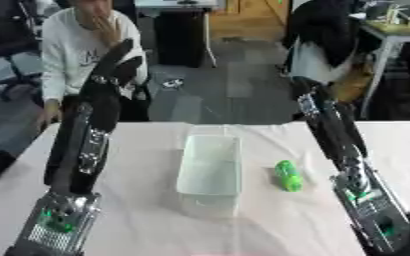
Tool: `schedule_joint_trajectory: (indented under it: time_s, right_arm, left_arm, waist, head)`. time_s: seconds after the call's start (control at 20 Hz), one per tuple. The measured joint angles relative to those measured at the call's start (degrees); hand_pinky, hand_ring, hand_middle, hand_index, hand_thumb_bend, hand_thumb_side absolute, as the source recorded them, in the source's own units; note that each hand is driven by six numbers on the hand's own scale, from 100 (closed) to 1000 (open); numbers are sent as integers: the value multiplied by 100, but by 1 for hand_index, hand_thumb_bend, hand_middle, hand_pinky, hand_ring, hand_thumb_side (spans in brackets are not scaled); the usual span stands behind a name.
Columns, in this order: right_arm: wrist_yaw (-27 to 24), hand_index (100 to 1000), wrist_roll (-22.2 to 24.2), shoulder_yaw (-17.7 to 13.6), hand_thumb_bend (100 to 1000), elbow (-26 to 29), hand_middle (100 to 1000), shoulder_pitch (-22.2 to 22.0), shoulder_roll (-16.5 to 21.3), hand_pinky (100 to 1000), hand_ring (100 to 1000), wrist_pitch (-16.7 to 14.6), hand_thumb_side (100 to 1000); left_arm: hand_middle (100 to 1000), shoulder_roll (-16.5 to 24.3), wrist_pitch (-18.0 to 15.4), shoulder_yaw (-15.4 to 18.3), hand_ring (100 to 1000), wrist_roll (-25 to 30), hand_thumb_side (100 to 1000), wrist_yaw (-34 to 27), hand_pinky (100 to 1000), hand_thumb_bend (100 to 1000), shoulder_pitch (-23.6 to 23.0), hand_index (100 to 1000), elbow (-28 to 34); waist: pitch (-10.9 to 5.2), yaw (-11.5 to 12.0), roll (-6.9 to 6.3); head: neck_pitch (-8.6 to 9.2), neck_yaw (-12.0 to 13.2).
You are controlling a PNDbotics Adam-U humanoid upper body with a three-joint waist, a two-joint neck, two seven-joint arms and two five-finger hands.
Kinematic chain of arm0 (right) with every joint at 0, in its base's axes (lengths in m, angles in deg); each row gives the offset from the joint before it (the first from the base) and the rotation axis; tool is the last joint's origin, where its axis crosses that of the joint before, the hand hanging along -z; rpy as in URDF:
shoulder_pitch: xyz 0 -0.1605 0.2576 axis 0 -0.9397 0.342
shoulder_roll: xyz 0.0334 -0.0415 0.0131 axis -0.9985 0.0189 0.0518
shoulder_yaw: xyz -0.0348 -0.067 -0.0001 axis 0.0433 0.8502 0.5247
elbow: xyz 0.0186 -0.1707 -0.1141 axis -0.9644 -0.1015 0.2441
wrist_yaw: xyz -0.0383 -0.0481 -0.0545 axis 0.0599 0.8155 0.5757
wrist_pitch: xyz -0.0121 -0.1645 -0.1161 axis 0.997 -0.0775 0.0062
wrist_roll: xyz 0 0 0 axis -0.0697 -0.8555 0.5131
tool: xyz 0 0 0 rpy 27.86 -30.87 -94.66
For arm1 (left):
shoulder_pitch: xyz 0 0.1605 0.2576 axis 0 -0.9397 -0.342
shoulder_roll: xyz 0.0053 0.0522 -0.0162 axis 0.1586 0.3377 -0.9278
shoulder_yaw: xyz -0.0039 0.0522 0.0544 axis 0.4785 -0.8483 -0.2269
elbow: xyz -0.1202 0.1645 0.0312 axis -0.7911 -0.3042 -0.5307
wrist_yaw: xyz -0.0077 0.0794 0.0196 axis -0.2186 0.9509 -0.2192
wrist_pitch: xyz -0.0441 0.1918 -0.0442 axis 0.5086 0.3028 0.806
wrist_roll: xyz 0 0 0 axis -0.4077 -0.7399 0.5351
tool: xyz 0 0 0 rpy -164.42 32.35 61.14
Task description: Pick up objects on the table and place them in the box.
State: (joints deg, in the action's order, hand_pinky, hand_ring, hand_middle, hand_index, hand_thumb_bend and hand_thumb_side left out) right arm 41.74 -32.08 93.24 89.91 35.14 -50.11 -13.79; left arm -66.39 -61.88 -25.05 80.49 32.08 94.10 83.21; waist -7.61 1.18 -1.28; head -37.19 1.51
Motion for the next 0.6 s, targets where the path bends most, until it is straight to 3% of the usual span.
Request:
schedule_joint_trajectory:
  time_s: [0.25,0.5,0.55,0.6]
  right_arm:
    - [1219,926,154,-30,446,-756,904,172,-351,787,873,20,907]
    - [2355,930,242,-168,475,-1480,909,233,-753,817,880,58,890]
    - [2565,930,233,-197,501,-1614,912,242,-813,828,883,55,854]
    - [2767,930,213,-225,476,-1745,913,266,-865,830,883,44,891]
  left_arm:
    - [1000,0,2,-16,933,4,984,-7,963,355,-54,1000,0]
    - [1000,0,20,-30,933,24,984,-12,963,355,-94,1000,0]
    - [1000,0,21,-30,933,24,985,-15,963,354,-95,1000,0]
    - [1000,0,21,-30,933,24,985,-20,963,354,-95,1000,0]
  waist:
    - [-66,-5,1]
    - [-99,-21,1]
    - [-100,-25,0]
    - [-100,-31,-1]
  head:
    - [-62,-1]
    - [-140,-72]
    - [-142,-107]
    - [-143,-129]
